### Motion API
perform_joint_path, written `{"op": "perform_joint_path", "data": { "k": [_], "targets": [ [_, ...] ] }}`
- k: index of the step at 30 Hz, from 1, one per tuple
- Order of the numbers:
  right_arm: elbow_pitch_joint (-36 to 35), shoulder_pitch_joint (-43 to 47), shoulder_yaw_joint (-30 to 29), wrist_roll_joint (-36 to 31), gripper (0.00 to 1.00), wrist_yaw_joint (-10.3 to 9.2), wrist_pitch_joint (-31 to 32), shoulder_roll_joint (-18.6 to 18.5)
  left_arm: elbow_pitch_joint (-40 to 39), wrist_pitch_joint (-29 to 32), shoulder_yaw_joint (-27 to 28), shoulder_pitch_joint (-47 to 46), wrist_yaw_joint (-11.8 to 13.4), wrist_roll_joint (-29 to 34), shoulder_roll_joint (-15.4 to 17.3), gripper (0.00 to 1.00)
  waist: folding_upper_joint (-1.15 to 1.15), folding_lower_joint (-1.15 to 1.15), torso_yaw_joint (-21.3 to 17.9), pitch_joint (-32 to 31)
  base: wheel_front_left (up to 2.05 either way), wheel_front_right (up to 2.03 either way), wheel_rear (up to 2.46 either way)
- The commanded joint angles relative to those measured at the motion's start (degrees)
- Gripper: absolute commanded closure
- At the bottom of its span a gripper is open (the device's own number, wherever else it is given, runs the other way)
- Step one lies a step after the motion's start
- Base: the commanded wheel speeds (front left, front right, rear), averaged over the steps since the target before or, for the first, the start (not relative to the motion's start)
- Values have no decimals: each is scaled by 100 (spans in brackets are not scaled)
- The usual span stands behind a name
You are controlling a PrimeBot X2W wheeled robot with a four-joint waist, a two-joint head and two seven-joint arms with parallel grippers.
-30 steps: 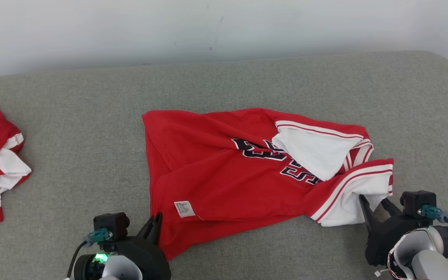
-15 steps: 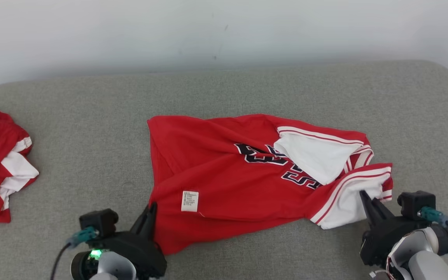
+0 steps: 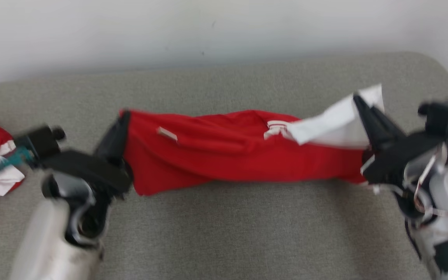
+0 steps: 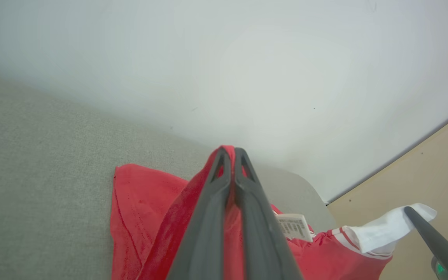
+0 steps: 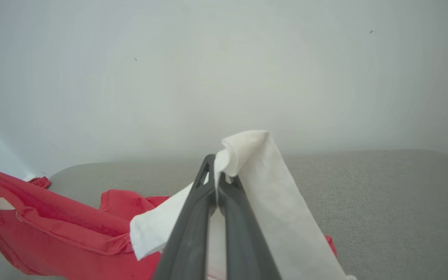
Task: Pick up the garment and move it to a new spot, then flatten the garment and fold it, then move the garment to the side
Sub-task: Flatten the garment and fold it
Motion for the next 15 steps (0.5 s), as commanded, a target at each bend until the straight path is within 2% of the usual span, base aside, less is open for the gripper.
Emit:
{"op": "perform_joint_path", "data": {
  "k": [1, 7, 11, 15],
  "targets": [
    [45, -346, 87, -26, 100, 3, 93, -109, 6, 160, 67, -293, -7, -102, 106, 100, 0, 0, -111, 268, 0, 0, 0],
    [680, -2153, 447, 14, 100, 3, 274, -32, 201, 662, 333, -1707, 180, -223, 470, 100, 0, 0, -294, 1046, 0, 0, 0],
    [1237, -3396, 613, -201, 100, 3, 19, 95, 399, 526, 536, -2626, 283, -135, 639, 100, 0, 0, -382, 1498, 0, 0, 0],
    [1900, -4612, 386, -399, 100, 3, -526, 356, 607, 200, 672, -3589, 314, -3, 743, 100, 0, 0, -427, 1875, 0, 0, 0]
  ]
}}
